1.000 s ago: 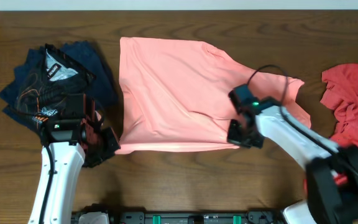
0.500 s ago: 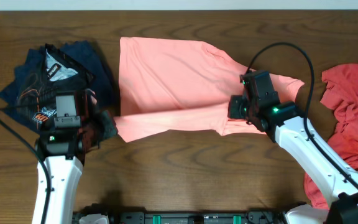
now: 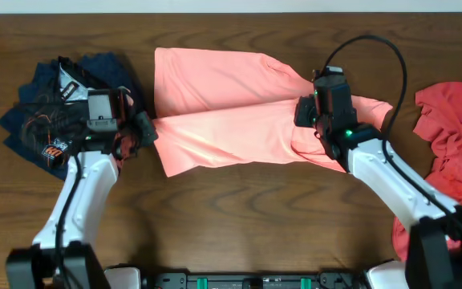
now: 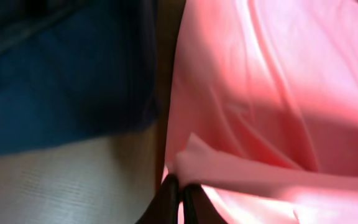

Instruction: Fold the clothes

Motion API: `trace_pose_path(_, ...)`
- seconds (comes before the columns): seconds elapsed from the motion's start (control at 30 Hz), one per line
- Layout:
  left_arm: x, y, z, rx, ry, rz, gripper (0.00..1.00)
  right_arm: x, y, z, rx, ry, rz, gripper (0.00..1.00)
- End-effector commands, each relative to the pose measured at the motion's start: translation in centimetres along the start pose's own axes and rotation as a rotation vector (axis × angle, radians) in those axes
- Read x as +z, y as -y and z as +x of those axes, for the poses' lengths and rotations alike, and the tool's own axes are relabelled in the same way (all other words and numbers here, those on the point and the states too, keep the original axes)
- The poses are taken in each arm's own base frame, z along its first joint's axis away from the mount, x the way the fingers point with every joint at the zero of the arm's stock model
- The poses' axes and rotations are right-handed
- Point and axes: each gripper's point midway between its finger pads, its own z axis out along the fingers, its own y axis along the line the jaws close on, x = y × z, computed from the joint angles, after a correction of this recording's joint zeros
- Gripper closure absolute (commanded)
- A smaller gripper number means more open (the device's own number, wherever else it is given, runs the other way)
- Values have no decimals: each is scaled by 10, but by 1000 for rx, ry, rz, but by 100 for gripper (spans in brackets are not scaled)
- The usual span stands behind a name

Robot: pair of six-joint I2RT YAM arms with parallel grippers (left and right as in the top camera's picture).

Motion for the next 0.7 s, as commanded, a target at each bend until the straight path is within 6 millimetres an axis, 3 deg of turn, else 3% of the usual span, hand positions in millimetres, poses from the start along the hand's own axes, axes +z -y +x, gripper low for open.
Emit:
trace_pose_path(0.0, 14, -5, 0, -3, -10, -14, 87, 15, 22, 2, -13, -4, 72, 70)
trace_pose_path(0.03, 16, -6, 2, -5, -18, -16, 73, 16, 26, 3, -21, -12, 80, 56)
trace_pose_path(0.07, 18, -7, 5, -6, -31, -22, 61, 16, 32, 6, -26, -27, 93, 32)
trace_pose_path(0.1, 18, -9, 9, -9, -48, -28, 52, 13, 39, 8, -26, -44, 110, 15)
trace_pose_path(0.13, 17, -11, 15, -13, -71, -37, 46, 8, 48, 10, -18, -63, 132, 7)
trace_pose_path(0.23, 12, -8, 31, -24, -141, -14, 44, -13, 77, 18, 13, -130, 208, 1)
trace_pose_path(0.37, 3, 12, 51, -43, -237, 96, 44, -51, 124, 35, 43, -236, 348, 1)
trace_pose_path(0.47, 1, 25, 65, -24, -288, 137, 45, -71, 150, 66, 27, -391, 410, 8)
trace_pose_path(0.57, 1, 36, 72, 32, -303, 152, 46, -85, 170, 90, 79, -492, 490, 9)
trace_pose_path(0.67, 3, 41, 78, 75, -305, 135, 46, -86, 181, 100, 108, -514, 517, 7)
